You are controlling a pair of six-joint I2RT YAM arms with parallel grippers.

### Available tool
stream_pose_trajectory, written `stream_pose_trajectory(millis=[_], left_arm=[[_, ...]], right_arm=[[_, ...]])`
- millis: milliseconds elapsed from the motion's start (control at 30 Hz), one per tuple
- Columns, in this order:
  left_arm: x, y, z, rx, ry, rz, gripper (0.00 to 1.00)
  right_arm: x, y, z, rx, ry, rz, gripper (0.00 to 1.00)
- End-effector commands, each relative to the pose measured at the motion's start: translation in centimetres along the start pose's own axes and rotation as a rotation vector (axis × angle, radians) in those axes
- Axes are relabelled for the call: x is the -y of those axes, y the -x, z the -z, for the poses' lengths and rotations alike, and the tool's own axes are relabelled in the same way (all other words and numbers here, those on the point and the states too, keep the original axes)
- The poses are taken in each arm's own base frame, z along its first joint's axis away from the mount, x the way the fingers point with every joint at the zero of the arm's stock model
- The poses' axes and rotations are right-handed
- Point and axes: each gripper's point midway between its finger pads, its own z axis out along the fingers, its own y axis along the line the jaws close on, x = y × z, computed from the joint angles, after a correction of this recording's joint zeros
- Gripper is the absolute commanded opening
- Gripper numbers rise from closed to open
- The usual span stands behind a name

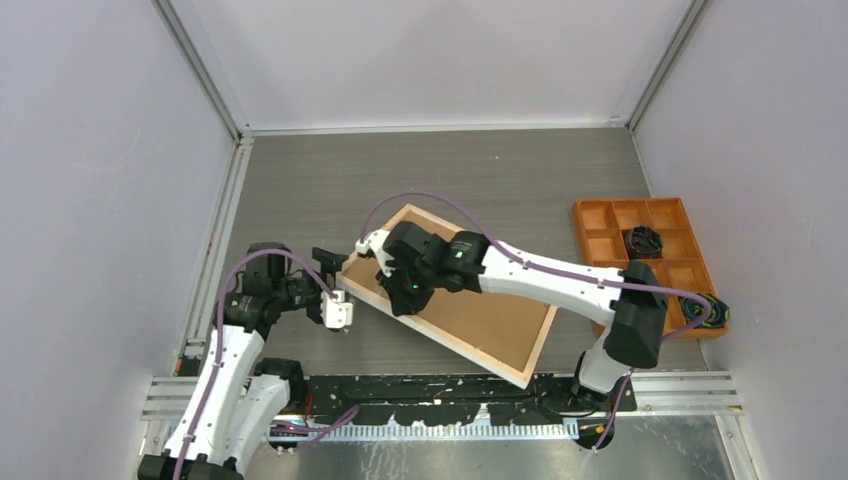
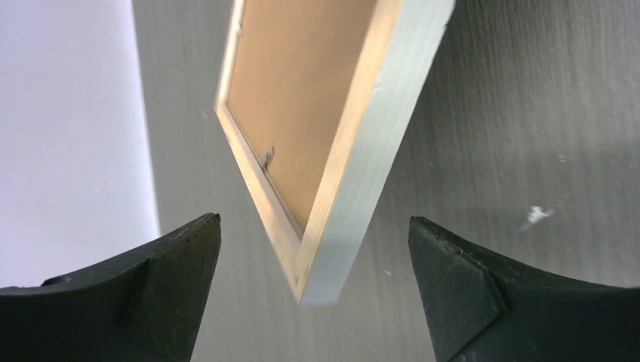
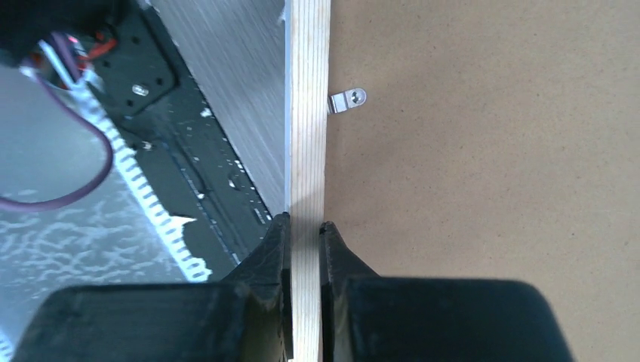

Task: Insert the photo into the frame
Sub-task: Turn over the photo frame at the center of the board.

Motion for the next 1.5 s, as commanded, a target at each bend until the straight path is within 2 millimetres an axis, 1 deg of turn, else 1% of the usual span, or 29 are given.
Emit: stream_pose_trajectory(millis=[0,67,133,233,300,333,367,400,433,467,567,600,633,700,767,900,1033,1100,1200,1333,1400,1433,1467], left_arm=[[-3.7,2.7,-0.7,0.067,0.083,-0.301,0.94],[-4.4,3.2,-1.4,0.066,0.101,-0.352,0.9],[-4.6,4.0,-2.0,0.072,0.08,-0.403,0.82],[-5.1,4.4,-3.2,0.034,0.053,-0.453,0.62],[-5.9,4.9,-3.4,0.027,0.057,-0.451,0.4],[-6.4,5.3,-3.4,0.028,0.07,-0.438,0.28],[-7.0,5.5,-3.3,0.027,0.084,-0.422,0.21],[-7.4,5.6,-3.2,0.019,0.092,-0.406,0.18],[-7.7,5.7,-3.0,0.013,0.094,-0.398,0.17],[-7.8,5.7,-2.9,0.003,0.087,-0.391,0.17],[-8.2,6.0,-2.1,-0.012,0.068,-0.337,0.18],[-8.0,6.1,-1.9,-0.014,0.044,-0.32,0.18],[-7.5,6.1,-1.8,-0.016,0.009,-0.298,0.19],[-7.6,6.2,-1.4,-0.026,-0.004,-0.293,0.2],[-7.3,6.1,-1.1,-0.039,-0.029,-0.277,0.2],[-7.4,6.4,-0.5,-0.052,-0.068,-0.237,0.19],[-8.4,7.0,-0.2,-0.051,-0.065,-0.169,0.19],[-8.9,7.3,-0.1,-0.047,-0.057,-0.14,0.19],[-9.1,7.3,-0.1,-0.05,-0.05,-0.128,0.2],[-8.6,7.3,0.1,-0.053,-0.071,-0.098,0.2],[-9.2,7.8,0.3,-0.046,-0.051,-0.065,0.21],[-9.9,8.2,0.6,-0.041,-0.029,-0.032,0.21],[-10.6,8.6,0.8,-0.034,-0.01,0.009,0.24]], right_arm=[[-2.2,5.9,6.7,0.241,0.124,-0.022,0.01],[-2.3,6.0,7.3,0.241,0.137,-0.025,0.01],[-2.4,6.1,7.7,0.238,0.143,-0.028,0.01],[-2.2,6.6,8.6,0.247,0.139,-0.037,0.01],[-1.6,6.9,9.3,0.26,0.118,-0.041,0.03],[-1.0,7.0,9.7,0.265,0.093,-0.042,0.06],[-0.4,7.0,10.2,0.269,0.067,-0.041,0.11],[0.3,7.0,10.9,0.276,0.035,-0.045,0.18],[1.0,7.0,11.7,0.288,-0.003,-0.048,0.29],[1.5,6.7,12.4,0.289,-0.035,-0.041,0.36],[2.3,5.7,14.6,0.289,-0.094,-0.019,0.52],[2.6,5.2,15.1,0.289,-0.115,-0.02,0.61],[2.8,4.6,15.4,0.284,-0.131,-0.021,0.66],[3.1,3.5,15.9,0.269,-0.166,-0.005,0.71],[2.9,2.3,16.0,0.245,-0.2,0.019,0.82],[2.4,0.7,15.6,0.183,-0.255,0.078,0.84],[0.7,0.0,15.5,0.161,-0.232,0.148,0.84],[0.5,-0.4,15.2,0.143,-0.246,0.19,0.84],[2.2,-1.1,14.5,0.1,-0.34,0.235,0.83],[3.6,-1.0,13.3,0.073,-0.419,0.283,0.81],[4.5,-1.0,13.0,0.057,-0.469,0.306,0.77],[5.1,-0.8,13.0,0.057,-0.508,0.312,0.73],[5.4,-0.5,13.2,0.066,-0.531,0.314,0.67]])
